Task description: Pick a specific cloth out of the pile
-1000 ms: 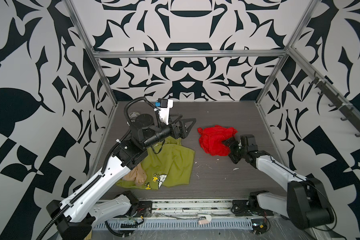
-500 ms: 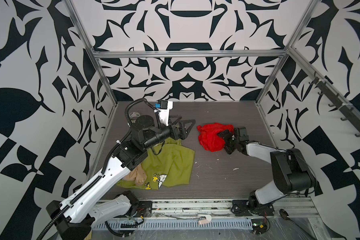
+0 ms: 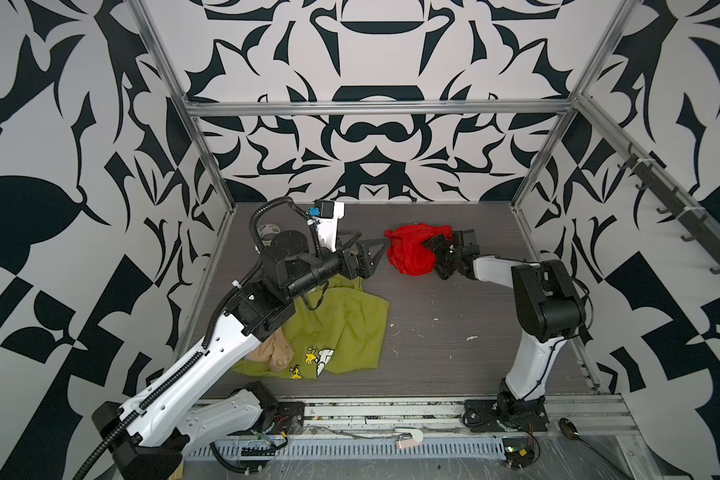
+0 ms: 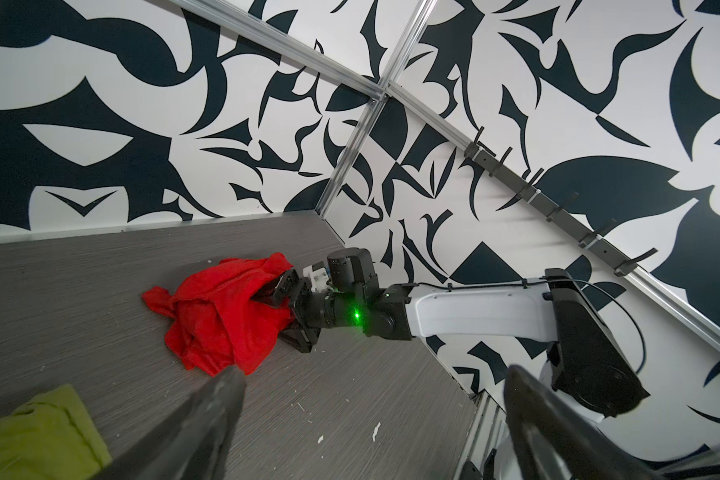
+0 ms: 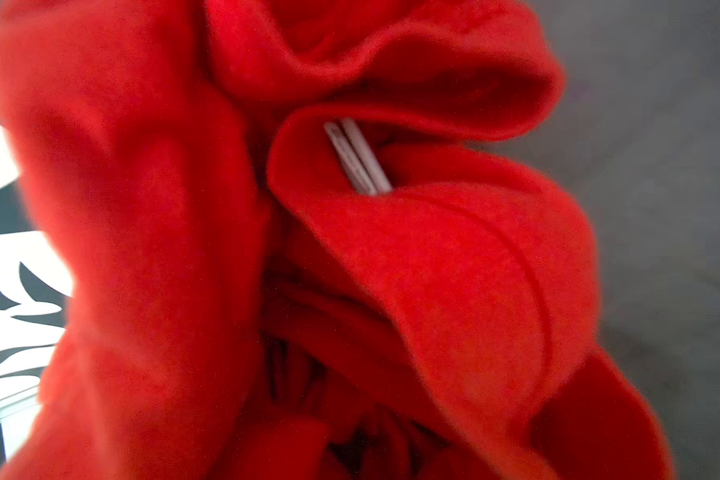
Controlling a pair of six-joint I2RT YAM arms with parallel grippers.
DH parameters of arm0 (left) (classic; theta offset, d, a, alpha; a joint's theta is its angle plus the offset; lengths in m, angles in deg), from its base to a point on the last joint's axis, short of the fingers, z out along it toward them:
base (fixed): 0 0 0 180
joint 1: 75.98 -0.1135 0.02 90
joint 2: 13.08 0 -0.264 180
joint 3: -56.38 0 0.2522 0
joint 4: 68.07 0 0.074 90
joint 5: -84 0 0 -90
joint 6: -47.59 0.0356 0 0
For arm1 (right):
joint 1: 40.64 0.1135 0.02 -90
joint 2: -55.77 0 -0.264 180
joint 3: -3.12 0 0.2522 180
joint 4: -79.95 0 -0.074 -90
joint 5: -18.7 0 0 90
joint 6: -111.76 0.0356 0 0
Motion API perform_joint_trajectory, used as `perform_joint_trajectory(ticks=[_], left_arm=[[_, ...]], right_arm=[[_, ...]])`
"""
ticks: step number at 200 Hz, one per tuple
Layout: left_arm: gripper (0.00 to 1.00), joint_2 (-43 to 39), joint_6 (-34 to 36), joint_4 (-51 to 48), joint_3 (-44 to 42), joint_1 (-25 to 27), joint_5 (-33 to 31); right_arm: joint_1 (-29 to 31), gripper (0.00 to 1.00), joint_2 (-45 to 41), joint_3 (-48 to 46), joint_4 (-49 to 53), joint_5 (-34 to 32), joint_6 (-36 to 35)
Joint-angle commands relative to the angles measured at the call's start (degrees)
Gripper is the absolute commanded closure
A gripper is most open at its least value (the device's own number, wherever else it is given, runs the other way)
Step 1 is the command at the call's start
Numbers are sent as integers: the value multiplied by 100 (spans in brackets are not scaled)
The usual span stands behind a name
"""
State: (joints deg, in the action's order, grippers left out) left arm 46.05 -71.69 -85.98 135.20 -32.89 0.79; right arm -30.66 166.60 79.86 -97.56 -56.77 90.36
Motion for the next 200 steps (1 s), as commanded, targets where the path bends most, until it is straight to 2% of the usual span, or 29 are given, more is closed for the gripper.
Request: perform_joint_trajectory(ticks=[1,25,44,61,73,81,101,114,128,142,168,187,200], left_arm=[[1,-106,128,-55,-124,-11,-99],[1,-134,287,-219,-132,-29,-190],[0,-279,464,-356,-285,-29,-514],[1,-438,489,-571,-489,-29,-1255],[1,-489,373,-855,-622,-35,-2354],[1,-527,456,-934,-732,-46,-2722],[2,-632,1050,-475,-1401,-51,-3199],[4,-755,1945,232,-2051,-46,-3646],[4,-866,2726,1004,-2638,-154,-4277],[4,-878,3278,1062,-2880,-577,-4128],[5,-677,2980,734,-3116,-1694,-3859],[7,-708,3649,1425,-3688,-1931,-3724],[7,-639,3748,1681,-3926,-2131,-3623]], right_arm=[[31,3,119,270,43,-46,-35],[61,2,-180,171,203,-121,-160],[108,1,-669,-43,537,-330,-514],[139,1,-1228,-359,696,-734,-1135],[221,0,-1648,-668,677,-1200,-1820],[226,0,-1888,-898,511,-1366,-2112],[224,2,-2386,-1409,322,-1754,-2856],[224,7,-2698,-1705,144,-1760,-3639],[227,7,-3099,-1954,208,-2131,-4237],[224,7,-3572,-2350,-35,-2465,-4866],[224,8,-4471,-3249,-774,-3043,-5817],[228,9,-5171,-4358,-1967,-3171,-6513],[224,10,-5534,-4947,-2621,-3030,-6970]])
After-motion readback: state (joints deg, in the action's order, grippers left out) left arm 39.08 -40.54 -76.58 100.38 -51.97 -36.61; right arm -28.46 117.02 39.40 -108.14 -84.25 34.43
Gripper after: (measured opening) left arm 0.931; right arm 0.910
